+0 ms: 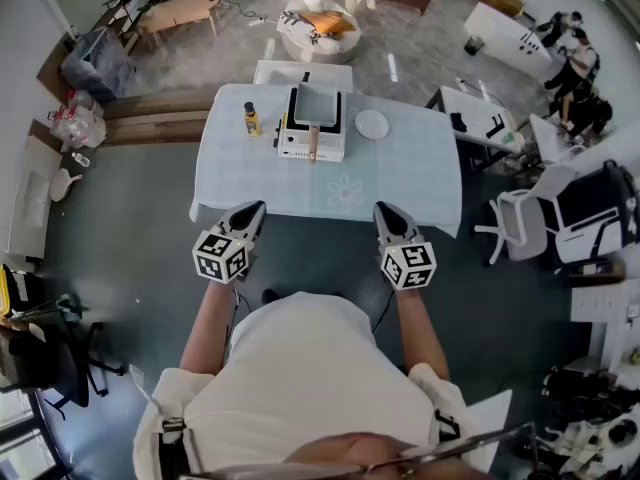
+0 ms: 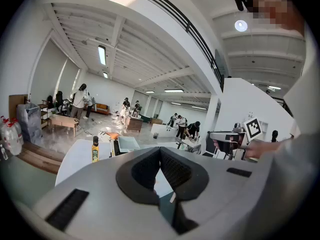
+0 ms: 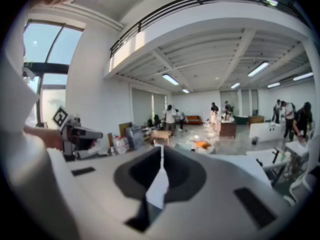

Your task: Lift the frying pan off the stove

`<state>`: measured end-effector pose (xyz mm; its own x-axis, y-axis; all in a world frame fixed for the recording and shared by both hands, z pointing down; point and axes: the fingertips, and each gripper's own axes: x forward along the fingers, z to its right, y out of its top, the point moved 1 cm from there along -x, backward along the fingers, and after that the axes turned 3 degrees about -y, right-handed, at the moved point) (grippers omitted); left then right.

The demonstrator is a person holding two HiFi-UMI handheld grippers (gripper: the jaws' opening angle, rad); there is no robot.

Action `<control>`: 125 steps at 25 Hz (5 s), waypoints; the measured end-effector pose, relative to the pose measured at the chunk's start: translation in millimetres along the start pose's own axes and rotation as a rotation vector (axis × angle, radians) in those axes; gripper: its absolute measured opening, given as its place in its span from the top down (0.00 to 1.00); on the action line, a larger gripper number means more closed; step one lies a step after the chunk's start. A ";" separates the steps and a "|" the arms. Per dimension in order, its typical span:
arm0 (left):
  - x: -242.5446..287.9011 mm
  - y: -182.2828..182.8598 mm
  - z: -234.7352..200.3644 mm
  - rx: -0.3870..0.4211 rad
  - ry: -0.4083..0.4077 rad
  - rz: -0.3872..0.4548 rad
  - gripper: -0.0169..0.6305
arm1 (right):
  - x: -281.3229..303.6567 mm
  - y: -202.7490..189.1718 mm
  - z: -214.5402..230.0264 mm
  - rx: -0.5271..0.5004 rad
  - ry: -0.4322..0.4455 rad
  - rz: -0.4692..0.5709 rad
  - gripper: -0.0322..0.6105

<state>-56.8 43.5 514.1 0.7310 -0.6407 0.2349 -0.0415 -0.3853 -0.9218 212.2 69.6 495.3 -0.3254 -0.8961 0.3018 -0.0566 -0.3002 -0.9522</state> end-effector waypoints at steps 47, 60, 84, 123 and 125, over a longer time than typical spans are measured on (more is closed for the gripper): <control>-36.9 -13.8 -60.7 -0.018 -0.079 -0.056 0.93 | 27.2 -4.9 -81.8 0.043 -0.050 -0.025 0.89; 16.4 -1.7 -80.2 -0.038 -0.033 -0.056 0.93 | 90.0 -1.3 -44.5 0.035 0.030 -0.058 0.89; 161.4 20.6 -112.6 -0.134 0.134 -0.059 0.93 | 228.3 -2.4 73.8 0.100 0.234 -0.133 0.89; 334.0 -143.9 -144.2 -0.624 -0.279 -0.563 0.55 | 392.2 -166.9 51.9 0.656 0.421 -0.674 0.56; 340.5 -152.7 -140.4 -0.636 -0.296 -0.587 0.54 | 397.5 -174.7 46.8 0.684 0.432 -0.700 0.55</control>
<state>102.8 -209.1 778.1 0.8944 -0.0637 0.4428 0.0885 -0.9450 -0.3147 136.8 -249.5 783.8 -0.7401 -0.3017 0.6010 0.1371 -0.9426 -0.3044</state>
